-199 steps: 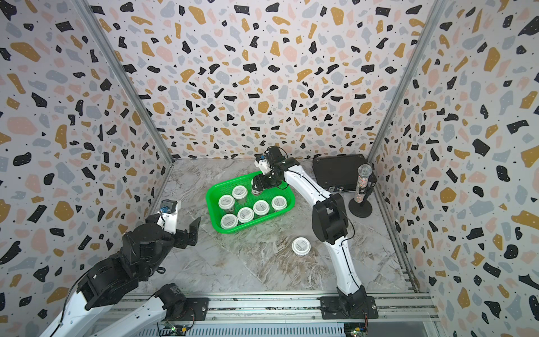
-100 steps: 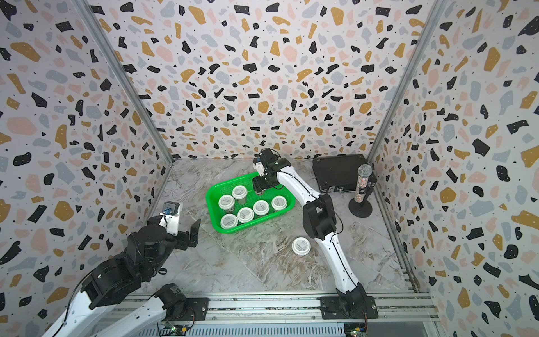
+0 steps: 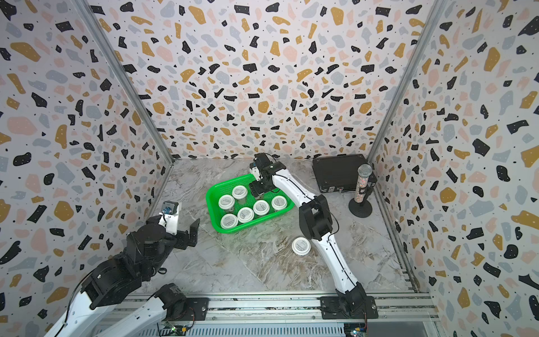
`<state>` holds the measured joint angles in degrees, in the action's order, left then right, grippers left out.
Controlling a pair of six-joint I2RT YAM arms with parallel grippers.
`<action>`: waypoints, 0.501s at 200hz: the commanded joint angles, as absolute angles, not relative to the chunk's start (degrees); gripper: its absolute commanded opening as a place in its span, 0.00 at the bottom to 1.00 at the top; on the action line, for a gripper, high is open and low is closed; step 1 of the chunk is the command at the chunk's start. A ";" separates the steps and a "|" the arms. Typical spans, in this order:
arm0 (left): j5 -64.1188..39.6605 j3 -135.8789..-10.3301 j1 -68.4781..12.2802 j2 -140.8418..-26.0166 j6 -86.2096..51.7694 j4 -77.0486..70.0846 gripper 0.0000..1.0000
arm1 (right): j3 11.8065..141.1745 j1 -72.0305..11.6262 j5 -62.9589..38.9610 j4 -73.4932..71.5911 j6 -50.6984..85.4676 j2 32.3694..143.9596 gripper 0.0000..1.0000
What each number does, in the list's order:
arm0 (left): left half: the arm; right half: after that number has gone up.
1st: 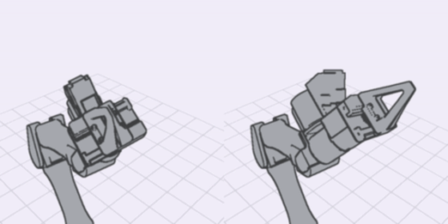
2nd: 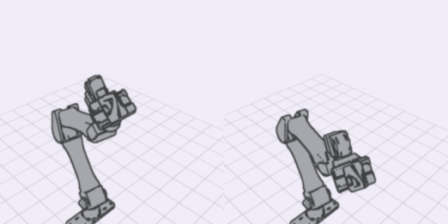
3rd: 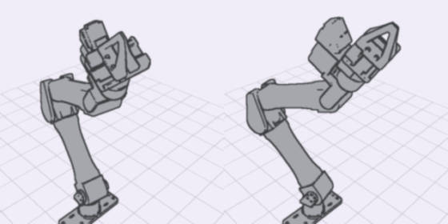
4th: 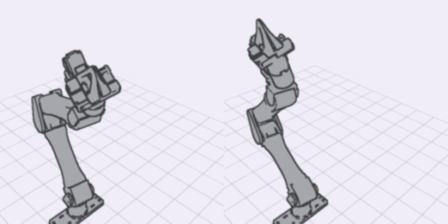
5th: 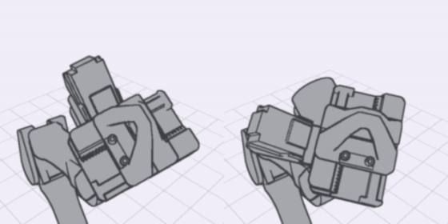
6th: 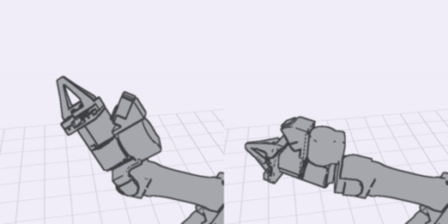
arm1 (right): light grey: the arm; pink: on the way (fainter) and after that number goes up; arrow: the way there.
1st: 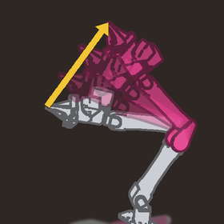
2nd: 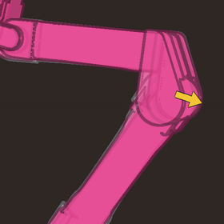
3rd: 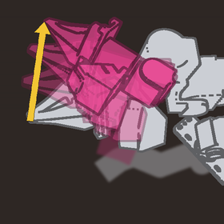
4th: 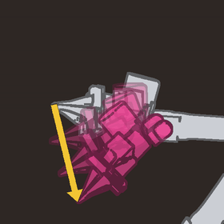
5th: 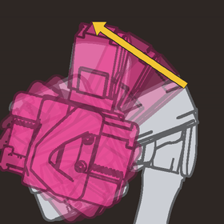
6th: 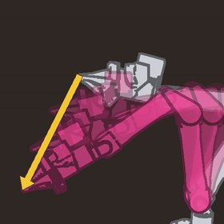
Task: Put the yogurt in the basket
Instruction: Place the yogurt in the basket.
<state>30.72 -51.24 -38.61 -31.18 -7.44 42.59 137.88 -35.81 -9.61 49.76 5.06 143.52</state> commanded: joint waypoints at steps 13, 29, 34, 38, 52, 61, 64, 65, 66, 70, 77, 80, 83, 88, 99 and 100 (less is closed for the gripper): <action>29.73 -50.50 -37.88 -31.21 -7.29 41.12 1.00 | 140.75 -36.12 -10.10 51.72 5.33 144.22 0.81; 29.62 -50.46 -37.63 -31.14 -7.29 41.11 1.00 | 141.28 -36.13 -10.28 51.68 5.40 144.42 0.83; 29.53 -50.47 -37.54 -31.16 -7.29 41.13 1.00 | 141.33 -36.18 -10.37 51.68 5.36 144.40 0.83; 29.53 -50.45 -37.53 -31.19 -7.28 41.08 1.00 | 141.27 -36.21 -10.37 51.68 5.48 144.40 0.84; 29.38 -50.45 -37.38 -31.14 -7.19 41.07 1.00 | 141.33 -36.21 -10.46 51.65 5.45 144.47 0.85; 29.18 -50.52 -37.32 -31.15 -7.21 41.04 1.00 | 141.21 -36.20 -10.59 51.59 5.49 144.40 0.86; 29.14 -50.47 -37.20 -31.04 -7.14 40.97 1.00 | 141.31 -36.21 -10.63 51.59 5.45 144.40 0.86; 29.11 -50.46 -37.19 -31.03 -7.17 41.01 1.00 | 141.28 -36.21 -10.63 51.59 5.50 144.40 0.86; 29.10 -50.45 -37.18 -31.07 -7.17 40.97 1.00 | 141.30 -36.21 -10.63 51.59 5.47 144.40 0.87; 29.05 -50.52 -37.11 -31.03 -7.16 41.01 1.00 | 141.28 -36.21 -10.72 51.59 5.46 144.40 0.87; 28.94 -50.48 -37.01 -31.05 -7.20 40.95 0.99 | 141.33 -36.17 -10.65 51.50 5.45 144.27 0.89; 28.92 -50.46 -37.00 -31.11 -7.14 40.89 0.99 | 141.27 -36.21 -10.64 51.48 5.45 144.23 0.89; 28.87 -50.47 -36.94 -31.04 -7.20 40.87 1.00 | 141.33 -36.21 -10.63 51.42 5.53 144.13 0.90; 28.76 -50.45 -36.83 -31.08 -7.18 40.95 0.99 | 141.27 -36.21 -10.48 51.36 5.39 143.97 0.91; 28.50 -50.40 -36.70 -31.03 -7.18 40.88 0.99 | 141.28 -36.15 -10.25 51.16 5.28 143.51 0.93; 28.45 -50.38 -36.68 -31.03 -7.15 40.92 0.99 | 141.30 -36.18 -10.22 51.16 5.23 143.47 0.93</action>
<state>29.19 -51.13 -37.26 -31.18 -7.44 42.44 139.13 -35.92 -10.04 49.95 5.26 145.03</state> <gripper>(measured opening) 0.995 0.914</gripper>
